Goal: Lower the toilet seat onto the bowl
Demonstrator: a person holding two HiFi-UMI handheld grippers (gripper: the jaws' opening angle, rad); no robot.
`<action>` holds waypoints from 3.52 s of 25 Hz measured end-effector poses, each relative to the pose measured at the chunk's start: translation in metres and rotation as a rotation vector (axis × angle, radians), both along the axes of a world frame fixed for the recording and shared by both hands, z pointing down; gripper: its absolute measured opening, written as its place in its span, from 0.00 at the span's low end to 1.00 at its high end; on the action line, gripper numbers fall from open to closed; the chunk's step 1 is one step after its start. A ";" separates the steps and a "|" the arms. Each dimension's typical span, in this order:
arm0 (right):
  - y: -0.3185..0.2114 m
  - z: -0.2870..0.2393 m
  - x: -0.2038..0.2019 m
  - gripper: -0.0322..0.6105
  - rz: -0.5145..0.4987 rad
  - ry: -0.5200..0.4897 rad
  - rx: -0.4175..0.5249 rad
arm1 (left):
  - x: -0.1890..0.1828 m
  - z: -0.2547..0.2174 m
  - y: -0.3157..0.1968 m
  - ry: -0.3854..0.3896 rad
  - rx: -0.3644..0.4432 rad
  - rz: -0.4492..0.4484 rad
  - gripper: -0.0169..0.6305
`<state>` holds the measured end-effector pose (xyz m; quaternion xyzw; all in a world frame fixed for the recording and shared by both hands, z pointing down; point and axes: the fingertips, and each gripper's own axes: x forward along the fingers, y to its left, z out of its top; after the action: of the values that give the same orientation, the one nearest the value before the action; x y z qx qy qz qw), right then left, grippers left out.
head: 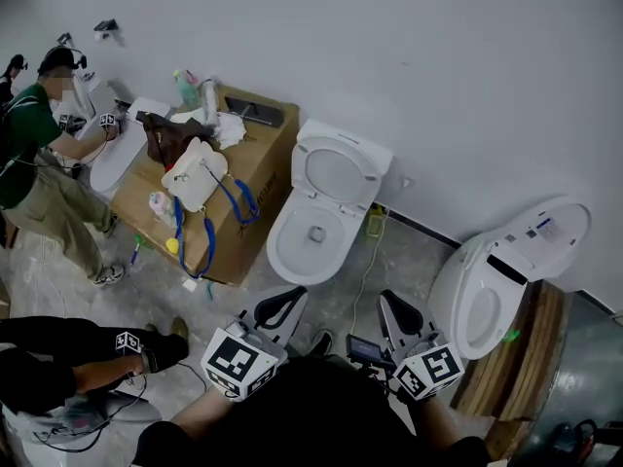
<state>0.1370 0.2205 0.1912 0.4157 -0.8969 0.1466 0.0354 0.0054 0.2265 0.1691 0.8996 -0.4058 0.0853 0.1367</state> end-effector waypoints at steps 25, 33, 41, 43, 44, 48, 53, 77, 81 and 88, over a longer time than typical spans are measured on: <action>-0.160 0.031 -0.013 0.12 0.192 0.000 -0.120 | -0.021 0.025 -0.176 0.038 -0.056 0.119 0.06; -0.219 0.034 -0.038 0.12 0.253 0.053 -0.129 | -0.059 0.031 -0.244 0.032 -0.041 0.116 0.06; -0.277 0.029 -0.045 0.12 0.248 0.208 -0.064 | -0.079 0.039 -0.316 -0.109 0.084 0.137 0.06; -0.293 0.038 -0.042 0.12 0.213 0.288 -0.048 | -0.075 0.049 -0.333 -0.143 0.113 0.163 0.06; -0.301 0.045 -0.039 0.12 0.189 0.337 -0.040 | -0.072 0.057 -0.342 -0.149 0.114 0.175 0.06; -0.338 0.077 -0.022 0.12 0.090 0.484 -0.034 | -0.057 0.093 -0.383 -0.207 0.075 0.200 0.06; -0.384 0.112 0.012 0.12 0.057 0.495 -0.071 | -0.038 0.134 -0.433 -0.377 0.074 0.194 0.06; -0.479 0.239 -0.002 0.19 -0.179 0.491 -0.158 | 0.010 0.276 -0.541 -0.739 -0.083 0.297 0.25; -0.485 0.256 -0.001 0.19 -0.185 0.525 -0.170 | 0.011 0.282 -0.544 -0.710 -0.113 0.276 0.25; -0.486 0.270 -0.005 0.19 -0.212 0.501 -0.192 | 0.011 0.290 -0.544 -0.670 -0.154 0.256 0.25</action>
<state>0.1317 -0.2658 0.4614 0.3377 -0.8806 0.1192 0.3102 0.0168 -0.3175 0.4593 0.8522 -0.3047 0.4222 0.0517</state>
